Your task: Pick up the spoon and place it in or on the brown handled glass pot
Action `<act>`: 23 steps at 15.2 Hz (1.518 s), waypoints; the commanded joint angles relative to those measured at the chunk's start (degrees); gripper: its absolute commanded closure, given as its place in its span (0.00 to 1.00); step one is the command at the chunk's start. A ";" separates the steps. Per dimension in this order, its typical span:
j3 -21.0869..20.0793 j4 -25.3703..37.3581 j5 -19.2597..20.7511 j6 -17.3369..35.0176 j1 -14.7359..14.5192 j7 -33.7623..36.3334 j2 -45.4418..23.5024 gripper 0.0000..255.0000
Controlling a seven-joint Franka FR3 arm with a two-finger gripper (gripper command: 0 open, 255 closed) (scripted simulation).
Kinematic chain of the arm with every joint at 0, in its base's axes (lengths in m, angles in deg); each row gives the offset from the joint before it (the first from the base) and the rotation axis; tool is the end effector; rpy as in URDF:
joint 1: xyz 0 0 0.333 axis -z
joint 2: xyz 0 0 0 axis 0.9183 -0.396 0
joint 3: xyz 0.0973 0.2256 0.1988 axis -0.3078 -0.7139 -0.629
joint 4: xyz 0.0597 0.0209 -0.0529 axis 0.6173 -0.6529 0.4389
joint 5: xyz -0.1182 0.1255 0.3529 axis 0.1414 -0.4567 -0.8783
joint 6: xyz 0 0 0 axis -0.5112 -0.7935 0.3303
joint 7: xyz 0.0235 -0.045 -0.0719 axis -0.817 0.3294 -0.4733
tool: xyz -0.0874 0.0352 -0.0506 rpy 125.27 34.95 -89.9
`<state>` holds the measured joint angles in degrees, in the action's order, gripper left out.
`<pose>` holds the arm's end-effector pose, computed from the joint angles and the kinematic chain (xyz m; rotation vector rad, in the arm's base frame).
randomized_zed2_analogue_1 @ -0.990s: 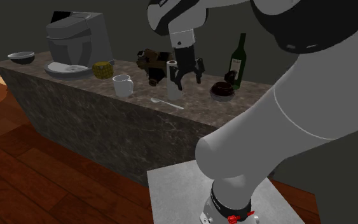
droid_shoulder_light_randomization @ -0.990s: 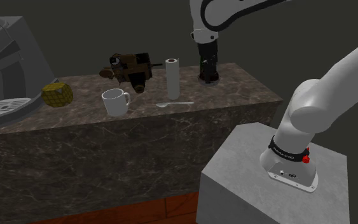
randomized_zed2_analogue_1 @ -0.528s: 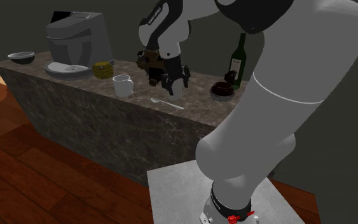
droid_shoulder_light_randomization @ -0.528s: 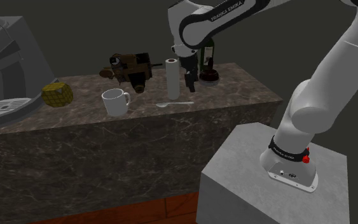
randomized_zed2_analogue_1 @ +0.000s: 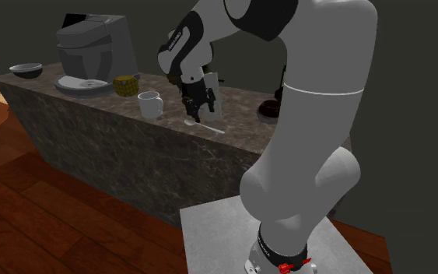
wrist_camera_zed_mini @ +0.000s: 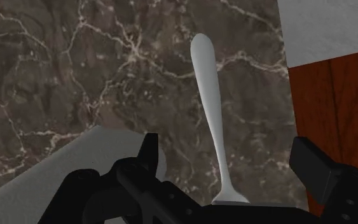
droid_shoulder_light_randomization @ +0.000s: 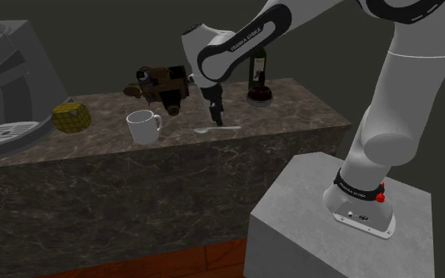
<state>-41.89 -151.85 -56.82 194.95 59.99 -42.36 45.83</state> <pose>0.5318 0.1194 0.3770 2.8072 0.8948 -0.2594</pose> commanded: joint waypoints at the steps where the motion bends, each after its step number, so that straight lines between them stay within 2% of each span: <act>1: -0.10 0.92 0.58 1.00 -0.14 -0.33 -1.94 0.00; 7: 0.39 -2.27 1.52 5.82 0.29 0.24 -3.57 0.00; 15: 0.39 -2.28 1.52 5.81 0.29 0.23 -3.56 0.00; 16: 0.39 -2.28 1.52 5.81 0.29 0.23 -3.56 1.00; 23: 0.39 -2.28 1.52 5.81 0.29 0.23 -3.56 1.00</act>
<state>-41.50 -154.13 -55.31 200.76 60.28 -42.12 42.27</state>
